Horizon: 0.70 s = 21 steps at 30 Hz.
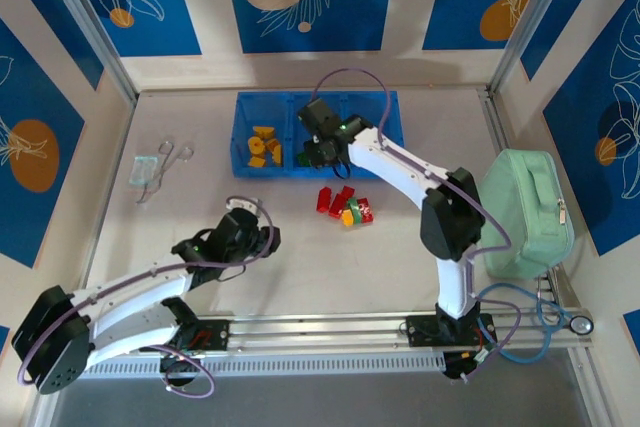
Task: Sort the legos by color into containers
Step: Place the lego in the container.
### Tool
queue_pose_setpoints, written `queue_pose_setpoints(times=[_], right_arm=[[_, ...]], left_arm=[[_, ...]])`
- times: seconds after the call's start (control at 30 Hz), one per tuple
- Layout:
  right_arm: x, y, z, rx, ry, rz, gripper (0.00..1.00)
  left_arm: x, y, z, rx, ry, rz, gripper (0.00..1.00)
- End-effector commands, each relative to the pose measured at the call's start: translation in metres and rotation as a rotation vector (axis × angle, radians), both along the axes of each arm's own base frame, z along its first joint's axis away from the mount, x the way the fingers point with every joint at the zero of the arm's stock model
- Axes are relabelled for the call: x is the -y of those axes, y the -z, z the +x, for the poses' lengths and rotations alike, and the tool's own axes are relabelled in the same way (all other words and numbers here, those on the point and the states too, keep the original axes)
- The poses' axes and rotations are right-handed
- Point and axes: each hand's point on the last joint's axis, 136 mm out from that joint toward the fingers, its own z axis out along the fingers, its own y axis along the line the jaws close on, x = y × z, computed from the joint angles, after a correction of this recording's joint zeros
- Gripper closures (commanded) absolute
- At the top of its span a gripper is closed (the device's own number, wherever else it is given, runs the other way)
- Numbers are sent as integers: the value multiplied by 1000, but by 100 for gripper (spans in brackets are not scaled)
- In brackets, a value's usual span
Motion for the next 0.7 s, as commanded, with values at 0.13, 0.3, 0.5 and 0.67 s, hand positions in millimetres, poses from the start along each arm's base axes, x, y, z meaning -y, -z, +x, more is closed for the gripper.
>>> queue_pose_setpoints(times=[0.13, 0.3, 0.5, 0.67], right_arm=[[7, -3, 34, -21, -17, -104, 35], [6, -18, 21, 17, -19, -72, 29], [22, -11, -14, -15, 0, -14, 29], [36, 6, -49, -75, -10, 40, 38]], left_arm=[[-16, -3, -8, 13, -53, 17, 46], [-14, -6, -5, 25, -52, 13, 46], [-5, 1, 0, 2, -32, 35, 47], [5, 5, 3, -3, -14, 36, 46]])
